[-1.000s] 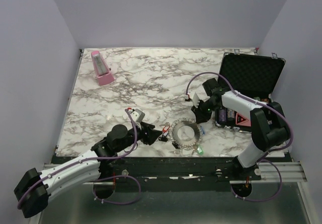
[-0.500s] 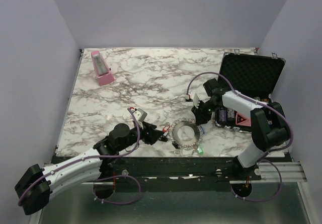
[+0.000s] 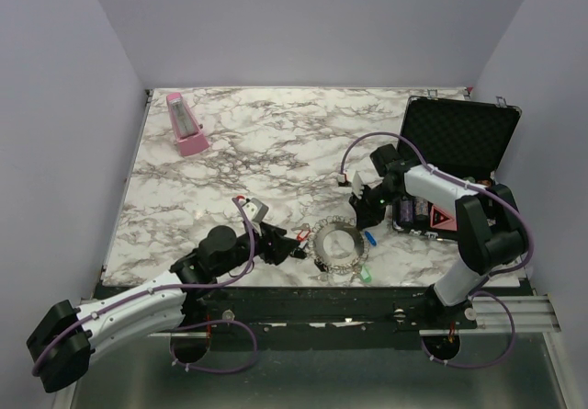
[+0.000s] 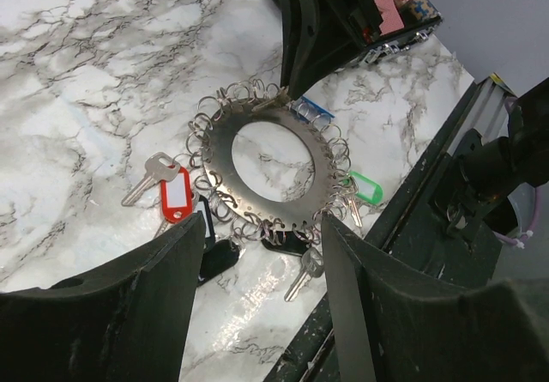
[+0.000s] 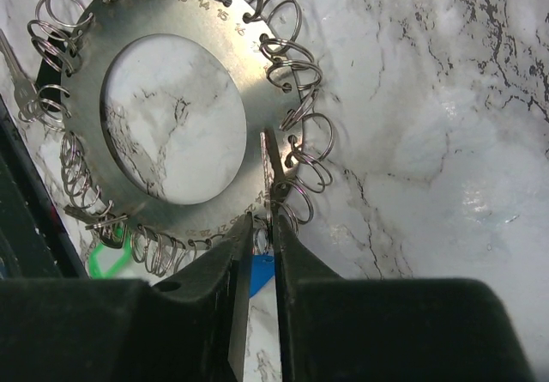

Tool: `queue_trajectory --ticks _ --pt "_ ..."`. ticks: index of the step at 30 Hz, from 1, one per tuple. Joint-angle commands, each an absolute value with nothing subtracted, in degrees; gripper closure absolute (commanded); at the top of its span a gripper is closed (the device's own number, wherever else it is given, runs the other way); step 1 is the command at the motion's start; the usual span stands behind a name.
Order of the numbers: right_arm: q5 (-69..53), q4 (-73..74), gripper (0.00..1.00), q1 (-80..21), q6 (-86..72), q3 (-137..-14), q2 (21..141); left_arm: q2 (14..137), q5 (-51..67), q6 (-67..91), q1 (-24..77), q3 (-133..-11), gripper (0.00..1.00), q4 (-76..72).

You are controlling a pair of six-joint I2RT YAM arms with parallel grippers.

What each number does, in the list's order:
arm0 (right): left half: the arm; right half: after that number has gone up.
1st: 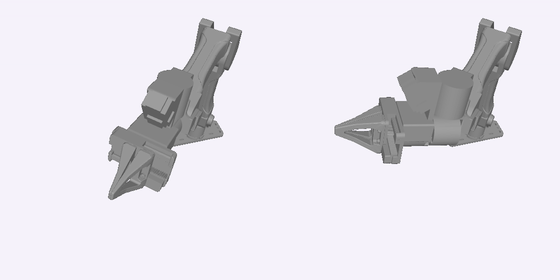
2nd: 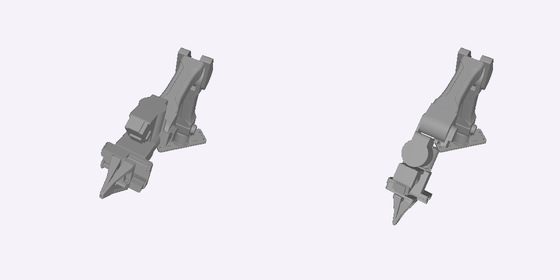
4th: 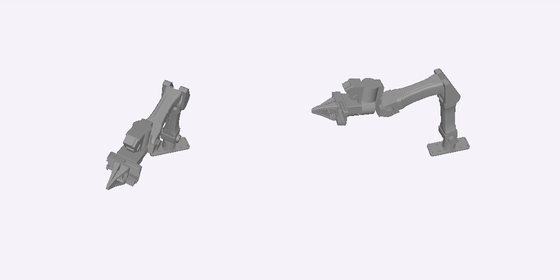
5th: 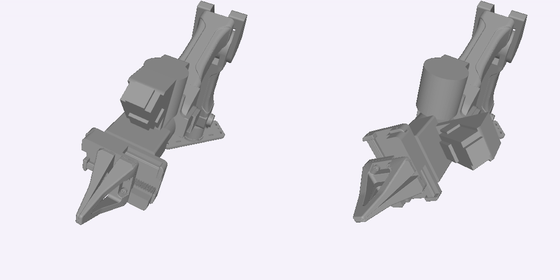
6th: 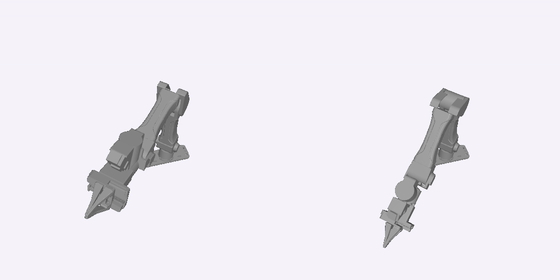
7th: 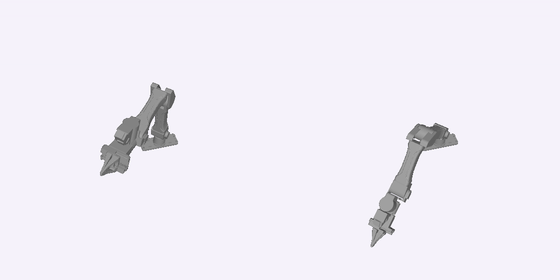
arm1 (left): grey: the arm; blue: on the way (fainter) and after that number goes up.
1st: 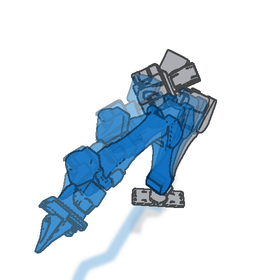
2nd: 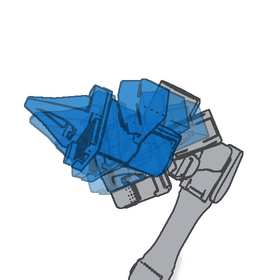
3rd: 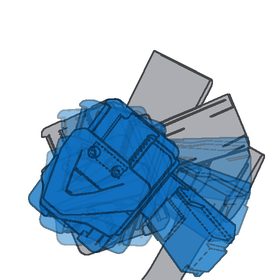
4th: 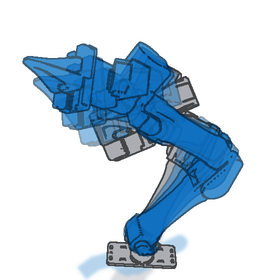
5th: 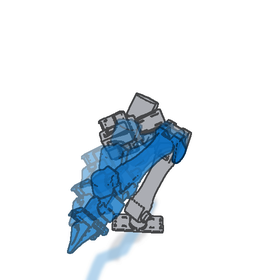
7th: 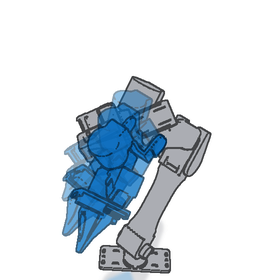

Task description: Put the keys on the keyring

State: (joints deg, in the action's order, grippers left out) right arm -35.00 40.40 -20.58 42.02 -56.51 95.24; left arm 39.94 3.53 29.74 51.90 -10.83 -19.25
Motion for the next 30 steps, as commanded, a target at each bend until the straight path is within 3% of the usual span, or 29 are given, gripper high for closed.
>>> queue_trajectory --ticks 1,4,8,12,30 --pt "-35.2 40.7 0.76 -20.4 42.1 -57.6 96.2 38.5 4.2 30.2 52.2 -11.7 0.36 -19.9" --pt "-35.2 40.7 0.78 -20.5 42.0 -57.6 96.3 38.0 4.0 30.3 52.3 -11.5 0.36 -19.7" --pt "-35.9 41.1 0.90 -20.3 42.0 -57.7 96.2 37.4 3.9 30.6 52.5 -11.3 0.36 -19.7" --pt "-36.9 41.7 0.97 -20.3 42.1 -57.7 95.3 37.4 4.4 30.2 52.7 -11.2 0.36 -20.4" --pt "-47.1 43.9 0.99 -16.9 43.0 -57.9 88.9 44.0 5.3 20.5 59.1 -11.2 0.36 -31.1"
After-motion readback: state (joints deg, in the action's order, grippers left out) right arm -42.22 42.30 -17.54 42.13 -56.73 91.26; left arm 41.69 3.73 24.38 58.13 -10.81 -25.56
